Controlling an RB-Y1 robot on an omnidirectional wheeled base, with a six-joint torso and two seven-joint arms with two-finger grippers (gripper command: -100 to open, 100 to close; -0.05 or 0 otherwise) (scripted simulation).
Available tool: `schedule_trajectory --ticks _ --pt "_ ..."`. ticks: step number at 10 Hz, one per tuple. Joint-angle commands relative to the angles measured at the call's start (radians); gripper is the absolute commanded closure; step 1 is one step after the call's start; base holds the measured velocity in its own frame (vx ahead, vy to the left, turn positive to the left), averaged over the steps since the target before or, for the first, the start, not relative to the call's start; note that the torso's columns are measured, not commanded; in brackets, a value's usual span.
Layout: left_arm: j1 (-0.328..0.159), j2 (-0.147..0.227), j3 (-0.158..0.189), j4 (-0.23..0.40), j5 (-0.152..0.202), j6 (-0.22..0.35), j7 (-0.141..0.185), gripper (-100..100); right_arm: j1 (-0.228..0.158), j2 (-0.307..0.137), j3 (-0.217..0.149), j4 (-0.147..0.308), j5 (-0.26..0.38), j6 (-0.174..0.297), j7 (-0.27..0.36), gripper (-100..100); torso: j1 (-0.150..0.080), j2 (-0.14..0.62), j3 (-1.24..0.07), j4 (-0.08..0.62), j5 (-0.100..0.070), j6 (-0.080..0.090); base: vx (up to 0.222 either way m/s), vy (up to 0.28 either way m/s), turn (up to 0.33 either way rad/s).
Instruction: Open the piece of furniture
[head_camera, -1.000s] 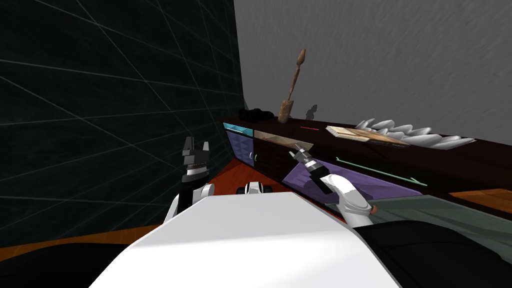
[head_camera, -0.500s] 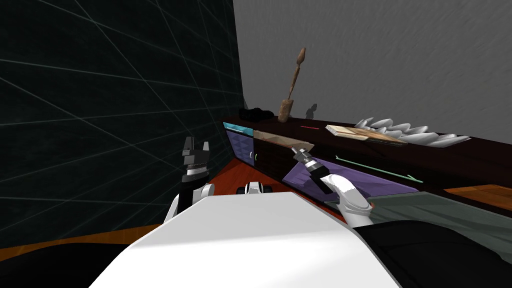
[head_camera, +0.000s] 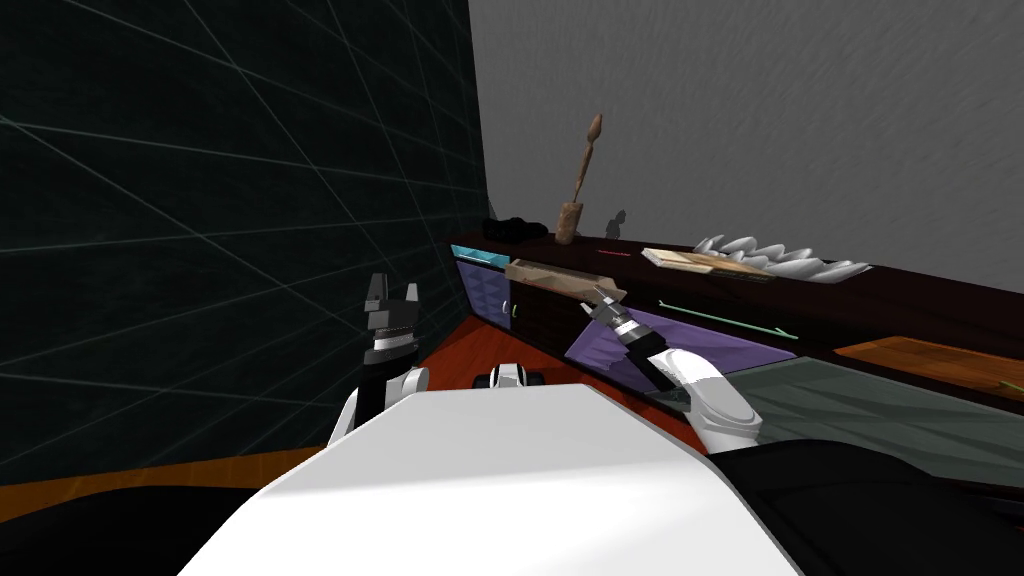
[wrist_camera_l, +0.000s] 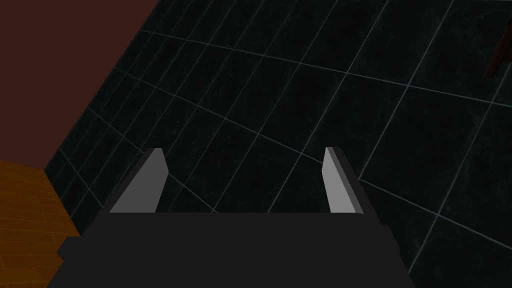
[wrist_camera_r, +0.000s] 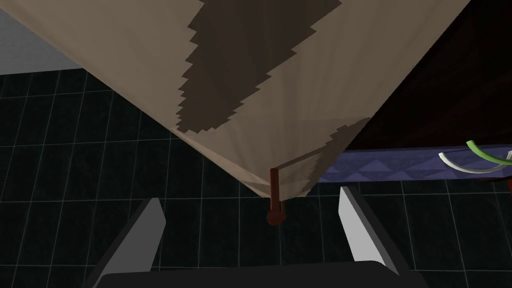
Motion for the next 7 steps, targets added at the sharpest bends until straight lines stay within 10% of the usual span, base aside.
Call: schedule_trajectory --ticks 1,6,7 --pt "0.000 0.000 0.000 0.000 0.000 0.000 0.000 0 0.009 -0.050 -0.026 -0.019 -0.012 0.009 -0.051 -100 0.001 0.002 0.001 0.000 0.000 0.000 0.034 0.044 -0.028" --pt "0.000 0.000 0.000 0.000 0.000 0.000 0.000 0 0.032 -0.127 -0.072 -0.049 -0.035 0.016 -0.125 -100 0.001 0.006 0.003 0.003 0.001 0.000 0.023 0.035 -0.041" --pt "0.000 0.000 0.000 0.000 0.000 0.000 0.000 0 0.033 -0.129 -0.073 -0.050 -0.035 0.016 -0.130 0 0.001 0.007 0.004 0.003 0.001 0.000 0.000 0.000 0.000"
